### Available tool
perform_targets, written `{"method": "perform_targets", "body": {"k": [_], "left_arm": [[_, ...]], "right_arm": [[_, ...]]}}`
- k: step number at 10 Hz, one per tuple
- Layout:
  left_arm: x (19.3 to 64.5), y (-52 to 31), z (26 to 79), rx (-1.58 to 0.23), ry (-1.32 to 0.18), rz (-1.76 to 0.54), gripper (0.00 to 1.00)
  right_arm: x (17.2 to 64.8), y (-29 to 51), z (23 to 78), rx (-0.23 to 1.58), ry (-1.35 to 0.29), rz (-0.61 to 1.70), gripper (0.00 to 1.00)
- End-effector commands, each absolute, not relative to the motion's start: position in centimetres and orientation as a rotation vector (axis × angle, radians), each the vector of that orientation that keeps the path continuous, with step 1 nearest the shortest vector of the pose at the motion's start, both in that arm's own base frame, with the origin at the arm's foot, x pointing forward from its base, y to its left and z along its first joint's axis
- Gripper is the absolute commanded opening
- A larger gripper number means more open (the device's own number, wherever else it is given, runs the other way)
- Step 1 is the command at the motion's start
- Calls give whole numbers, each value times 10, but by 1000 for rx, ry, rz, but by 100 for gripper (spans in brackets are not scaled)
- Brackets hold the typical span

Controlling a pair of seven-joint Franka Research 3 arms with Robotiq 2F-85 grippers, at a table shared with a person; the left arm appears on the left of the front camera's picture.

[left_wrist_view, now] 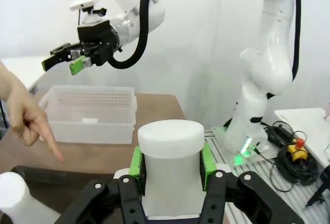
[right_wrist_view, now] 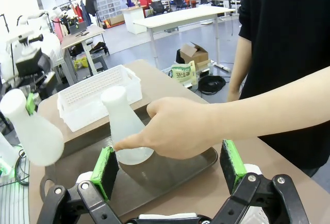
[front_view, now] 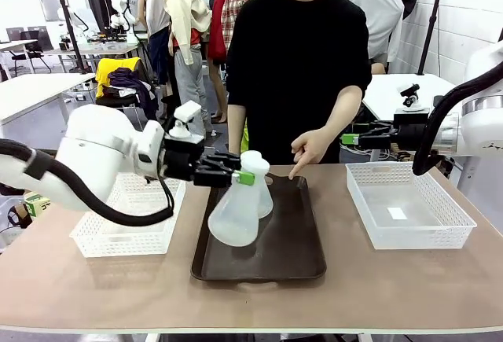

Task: Prepare the laboratory tools.
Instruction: Place the picked Big flask upright in the Handle tray as directed by the person.

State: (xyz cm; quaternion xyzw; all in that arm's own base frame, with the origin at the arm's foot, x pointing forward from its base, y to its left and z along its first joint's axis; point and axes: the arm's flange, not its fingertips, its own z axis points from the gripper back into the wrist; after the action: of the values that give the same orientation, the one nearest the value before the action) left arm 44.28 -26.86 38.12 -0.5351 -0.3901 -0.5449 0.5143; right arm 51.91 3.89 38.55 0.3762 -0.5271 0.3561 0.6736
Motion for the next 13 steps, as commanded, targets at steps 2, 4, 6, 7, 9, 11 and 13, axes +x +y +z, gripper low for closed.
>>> {"method": "perform_targets", "body": {"k": [2, 4, 6, 7, 9, 11, 13], "left_arm": [[455, -283, 352, -1294, -1170, -1375, 0], [461, -286, 335, -1263, -1223, -1386, 0], [471, -290, 323, -1263, -1228, -1373, 0], [474, -293, 319, -1268, -1227, -1371, 0], [481, -293, 311, -1288, -1208, -1338, 0], [484, -292, 304, -1301, -1183, -1303, 12], [484, -292, 302, -1299, -1164, -1291, 50]], "right_arm": [[518, 40, 385, 841, -1183, 801, 100], [518, 40, 385, 841, -1183, 801, 100], [518, 40, 385, 841, -1183, 801, 100], [518, 40, 385, 841, -1183, 801, 100], [518, 40, 385, 841, -1183, 801, 100], [518, 40, 385, 841, -1183, 801, 100], [518, 40, 385, 841, -1183, 801, 100]]}}
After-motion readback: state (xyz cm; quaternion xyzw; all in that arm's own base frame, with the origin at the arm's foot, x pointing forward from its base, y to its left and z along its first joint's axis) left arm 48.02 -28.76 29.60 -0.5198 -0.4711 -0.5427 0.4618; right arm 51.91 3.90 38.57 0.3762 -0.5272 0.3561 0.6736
